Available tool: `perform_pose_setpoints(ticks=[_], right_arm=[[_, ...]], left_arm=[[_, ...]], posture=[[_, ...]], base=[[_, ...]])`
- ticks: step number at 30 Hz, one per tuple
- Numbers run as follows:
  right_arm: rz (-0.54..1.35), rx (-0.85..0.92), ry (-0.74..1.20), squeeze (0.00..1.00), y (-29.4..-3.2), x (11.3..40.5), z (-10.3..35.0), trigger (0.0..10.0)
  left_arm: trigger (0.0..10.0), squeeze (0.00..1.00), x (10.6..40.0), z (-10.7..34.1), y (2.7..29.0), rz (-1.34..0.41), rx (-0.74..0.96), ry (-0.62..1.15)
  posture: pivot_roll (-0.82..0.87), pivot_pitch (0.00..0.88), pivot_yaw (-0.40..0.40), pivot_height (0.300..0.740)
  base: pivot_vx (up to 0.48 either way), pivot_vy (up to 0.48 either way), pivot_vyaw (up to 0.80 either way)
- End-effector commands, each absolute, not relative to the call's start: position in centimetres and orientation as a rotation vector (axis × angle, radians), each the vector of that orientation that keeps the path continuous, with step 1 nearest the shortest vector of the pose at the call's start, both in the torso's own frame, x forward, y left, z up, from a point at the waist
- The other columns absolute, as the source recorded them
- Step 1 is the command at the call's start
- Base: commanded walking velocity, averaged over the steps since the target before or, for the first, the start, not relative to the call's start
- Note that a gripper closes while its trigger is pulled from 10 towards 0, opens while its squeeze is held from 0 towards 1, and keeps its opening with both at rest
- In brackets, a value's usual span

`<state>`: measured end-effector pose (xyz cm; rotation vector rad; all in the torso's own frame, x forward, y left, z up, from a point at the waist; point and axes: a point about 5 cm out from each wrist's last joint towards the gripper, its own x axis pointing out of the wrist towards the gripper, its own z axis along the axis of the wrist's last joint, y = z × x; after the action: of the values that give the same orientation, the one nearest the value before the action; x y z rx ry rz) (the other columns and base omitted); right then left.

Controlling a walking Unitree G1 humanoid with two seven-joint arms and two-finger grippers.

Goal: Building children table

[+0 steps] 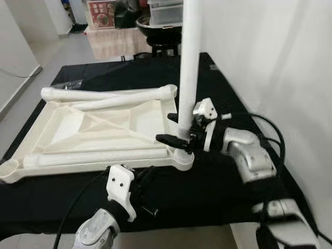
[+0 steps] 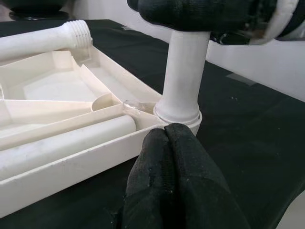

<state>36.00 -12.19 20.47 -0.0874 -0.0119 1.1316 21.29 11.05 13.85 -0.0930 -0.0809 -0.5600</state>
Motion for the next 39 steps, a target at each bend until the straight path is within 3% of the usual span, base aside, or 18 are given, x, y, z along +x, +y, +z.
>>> perform_pose_setpoints(ticks=[1, 2, 4, 17, 23, 24, 26, 27, 33, 39], right_arm=[[1.134, -0.073, -0.003, 0.00, -11.8, 36.3, 20.1, 10.0], [1.117, -0.062, -0.001, 0.00, -11.9, 36.6, 20.2, 10.0], [1.125, -0.029, 0.008, 0.00, -12.1, 36.9, 20.2, 0.0], [1.175, -0.032, 0.004, 0.00, -13.3, 36.7, 19.4, 0.0], [1.014, -0.067, 0.004, 0.00, -14.9, 35.5, 18.0, 0.0], [0.902, -0.034, 0.031, 0.00, -14.5, 35.0, 17.0, 0.0], [0.276, -0.076, 0.054, 0.00, -15.1, 34.5, 14.9, 0.0], [0.105, -0.093, 0.055, 0.00, -15.5, 34.2, 14.6, 0.0], [0.327, -0.113, 0.106, 0.00, -11.9, 31.9, 13.0, 0.0], [0.334, -0.127, 0.117, 0.00, -11.3, 31.8, 13.2, 0.0]], left_arm=[[10.0, 0.00, 21.2, 13.5, 11.2, -0.552, -0.090, -0.066], [10.0, 0.00, 21.2, 13.5, 11.1, -0.552, -0.090, -0.066], [10.0, 0.00, 21.1, 13.5, 11.1, -0.553, -0.091, -0.064], [10.0, 0.00, 21.0, 13.5, 10.9, -0.552, -0.096, -0.065], [10.0, 0.00, 20.9, 13.6, 11.0, -0.552, -0.101, -0.066], [10.0, 0.00, 20.9, 13.6, 11.1, -0.552, -0.101, -0.065], [10.0, 0.00, 20.9, 13.6, 11.3, -0.552, -0.101, -0.065], [10.0, 0.00, 20.9, 13.6, 11.4, -0.552, -0.101, -0.065], [10.0, 0.00, 21.1, 13.4, 11.5, -0.554, -0.098, -0.060], [10.0, 0.00, 21.2, 13.4, 11.5, -0.552, -0.096, -0.062]], posture=[[0.02, 0.063, 0.020, 0.740], [0.02, 0.065, 0.019, 0.740], [0.02, 0.066, 0.018, 0.740], [0.02, 0.068, 0.017, 0.740], [0.00, 0.078, 0.016, 0.740], [0.00, 0.079, 0.013, 0.740], [-0.01, 0.084, 0.023, 0.740], [-0.01, 0.084, 0.023, 0.740], [-0.01, 0.062, 0.034, 0.740], [0.00, 0.061, 0.025, 0.740]], base=[[0.000, 0.000, 0.00], [0.000, 0.000, 0.00], [0.000, 0.000, 0.00], [0.000, 0.000, 0.00], [0.000, 0.000, 0.00], [0.000, 0.000, 0.00], [0.000, 0.000, 0.00], [0.000, 0.000, 0.00], [0.000, 0.000, 0.00], [0.000, 0.000, 0.00]])
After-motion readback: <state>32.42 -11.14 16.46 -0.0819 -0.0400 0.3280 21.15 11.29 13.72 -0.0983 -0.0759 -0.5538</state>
